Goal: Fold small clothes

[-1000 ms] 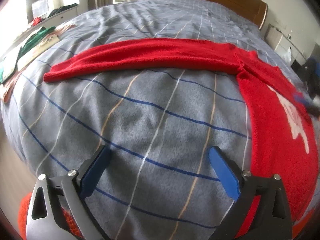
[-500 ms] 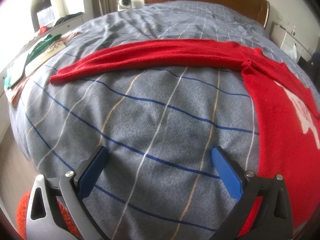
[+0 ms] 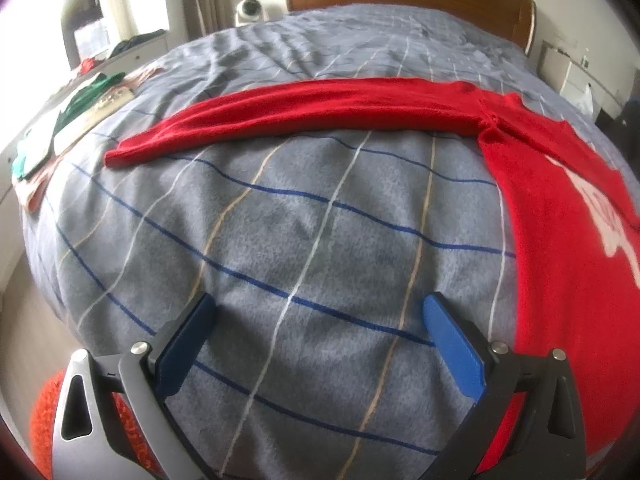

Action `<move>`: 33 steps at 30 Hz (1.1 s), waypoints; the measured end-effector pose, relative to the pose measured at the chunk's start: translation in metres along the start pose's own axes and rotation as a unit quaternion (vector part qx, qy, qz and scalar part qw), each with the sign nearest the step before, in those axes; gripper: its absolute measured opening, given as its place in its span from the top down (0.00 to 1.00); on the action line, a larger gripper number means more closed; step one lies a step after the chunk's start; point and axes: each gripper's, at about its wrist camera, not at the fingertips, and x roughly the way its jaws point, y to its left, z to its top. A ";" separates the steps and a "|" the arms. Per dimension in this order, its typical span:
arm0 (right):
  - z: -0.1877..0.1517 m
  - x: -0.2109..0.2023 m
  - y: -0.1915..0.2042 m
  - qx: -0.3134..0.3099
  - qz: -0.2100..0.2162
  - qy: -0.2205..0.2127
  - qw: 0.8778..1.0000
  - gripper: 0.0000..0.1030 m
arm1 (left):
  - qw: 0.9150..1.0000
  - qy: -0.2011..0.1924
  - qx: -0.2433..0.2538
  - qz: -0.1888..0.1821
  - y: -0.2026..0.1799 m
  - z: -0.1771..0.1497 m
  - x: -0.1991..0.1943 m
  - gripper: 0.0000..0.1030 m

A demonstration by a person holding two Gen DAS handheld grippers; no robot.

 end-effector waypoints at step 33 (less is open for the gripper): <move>-0.007 0.004 0.008 -0.011 -0.015 -0.007 1.000 0.12 | 1.000 0.017 -0.002 -0.020 0.004 0.002 0.002 0.00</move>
